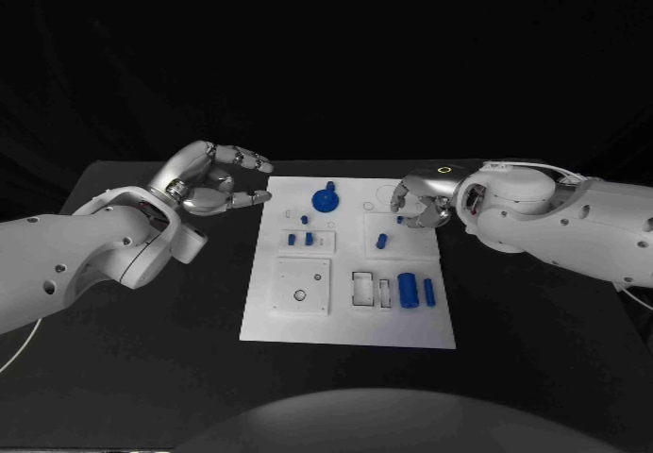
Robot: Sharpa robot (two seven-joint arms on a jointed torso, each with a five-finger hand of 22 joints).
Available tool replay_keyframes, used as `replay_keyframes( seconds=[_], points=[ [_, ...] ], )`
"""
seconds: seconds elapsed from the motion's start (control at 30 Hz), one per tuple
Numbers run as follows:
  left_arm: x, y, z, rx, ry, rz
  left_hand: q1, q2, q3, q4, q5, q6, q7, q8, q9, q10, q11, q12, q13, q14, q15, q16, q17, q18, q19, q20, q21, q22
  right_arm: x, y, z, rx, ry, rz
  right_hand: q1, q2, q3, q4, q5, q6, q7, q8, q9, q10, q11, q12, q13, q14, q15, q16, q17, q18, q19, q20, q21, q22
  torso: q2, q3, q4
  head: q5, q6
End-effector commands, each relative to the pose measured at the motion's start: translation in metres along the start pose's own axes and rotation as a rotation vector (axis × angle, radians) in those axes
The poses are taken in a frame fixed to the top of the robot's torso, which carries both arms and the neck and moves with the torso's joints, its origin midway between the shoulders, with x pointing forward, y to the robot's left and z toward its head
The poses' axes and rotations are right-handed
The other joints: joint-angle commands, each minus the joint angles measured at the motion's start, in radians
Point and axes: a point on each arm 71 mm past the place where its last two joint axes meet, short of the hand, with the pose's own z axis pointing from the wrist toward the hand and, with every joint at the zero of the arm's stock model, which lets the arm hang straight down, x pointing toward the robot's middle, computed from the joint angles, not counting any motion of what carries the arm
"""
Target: Assemble the parts on the task board
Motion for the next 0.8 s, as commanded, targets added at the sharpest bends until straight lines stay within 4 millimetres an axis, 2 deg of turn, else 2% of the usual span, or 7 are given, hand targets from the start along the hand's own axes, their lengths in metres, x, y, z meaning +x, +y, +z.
replay_keyframes(
  seconds=[0.03, 0.23, 0.37, 0.5, 0.8],
  points=[
    [0.0011, -0.0023, 0.0003, 0.012, 0.013, -0.016, 0.004, 0.007, 0.007, 0.001, 0.007, -0.001, 0.007, 0.004, -0.001, 0.006, 0.000, 0.004, -0.001, 0.004, 0.008, 0.001, -0.001, 0.006, 0.000, 0.007, -0.004, 0.160, 0.0029, 0.0002, 0.0004, 0.005, 0.027, -0.033, -0.013, -0.001, 0.001, -0.009, 0.007, 0.006, -0.003, 0.004, 0.004, 0.004, 0.001, 0.007, 0.004, -0.004, -0.003, 0.004, -0.002, -0.012, -0.003, -0.002, -0.006, 0.117, -0.001, -0.0003, -0.0008, -0.002, 0.000],
    [0.0015, -0.0020, 0.0004, 0.009, 0.017, -0.018, 0.010, 0.011, 0.011, 0.000, 0.009, -0.001, 0.009, 0.004, -0.002, 0.013, 0.002, 0.009, -0.006, 0.004, 0.009, 0.001, -0.002, 0.006, 0.000, 0.008, -0.005, 0.160, 0.0051, 0.0004, 0.0013, 0.004, 0.024, -0.039, -0.013, 0.001, 0.009, -0.023, 0.028, 0.005, -0.005, 0.009, 0.026, 0.010, -0.001, 0.029, 0.019, -0.009, -0.004, 0.003, -0.008, -0.011, -0.008, -0.003, -0.010, 0.116, -0.003, -0.0011, -0.0009, -0.001, 0.000],
    [0.0018, -0.0020, 0.0007, 0.009, 0.018, -0.018, 0.013, 0.014, 0.013, 0.000, 0.010, -0.001, 0.010, 0.003, -0.003, 0.020, 0.003, 0.014, -0.010, 0.004, 0.009, 0.001, -0.002, 0.006, 0.000, 0.009, -0.006, 0.160, 0.0064, 0.0007, 0.0019, 0.000, 0.019, -0.038, -0.013, 0.004, 0.016, -0.031, 0.037, 0.003, -0.002, 0.013, 0.042, 0.019, -0.002, 0.051, 0.034, -0.010, -0.006, 0.004, -0.009, -0.011, -0.009, -0.005, -0.009, 0.116, -0.003, -0.0010, 0.0015, -0.001, 0.000],
    [0.0024, -0.0019, 0.0011, 0.006, 0.023, -0.020, 0.017, 0.017, 0.016, 0.000, 0.010, 0.000, 0.010, 0.003, -0.003, 0.028, 0.004, 0.018, -0.013, 0.003, 0.010, 0.001, -0.003, 0.006, 0.001, 0.009, -0.007, 0.160, 0.0070, 0.0014, 0.0033, -0.009, 0.006, -0.036, -0.013, 0.008, 0.021, -0.037, 0.038, 0.004, 0.001, 0.017, 0.053, 0.025, -0.004, 0.064, 0.043, -0.009, -0.006, 0.006, -0.007, -0.012, -0.007, -0.006, -0.006, 0.117, -0.004, -0.0002, 0.0013, 0.004, 0.000],
    [0.0038, -0.0009, 0.0022, -0.002, 0.034, -0.022, 0.024, 0.024, 0.020, -0.001, 0.011, 0.006, 0.015, 0.005, -0.003, 0.047, 0.008, 0.029, -0.023, 0.003, 0.013, 0.000, -0.006, 0.006, 0.001, 0.011, -0.009, 0.160, 0.0101, 0.0022, 0.0055, -0.020, -0.008, -0.028, -0.014, 0.015, 0.030, -0.044, 0.026, -0.008, 0.009, 0.016, 0.070, 0.036, -0.001, 0.085, 0.056, -0.006, -0.005, 0.011, -0.005, -0.014, -0.002, -0.006, 0.005, 0.120, -0.006, -0.0027, 0.0017, 0.007, 0.000]
  ],
)
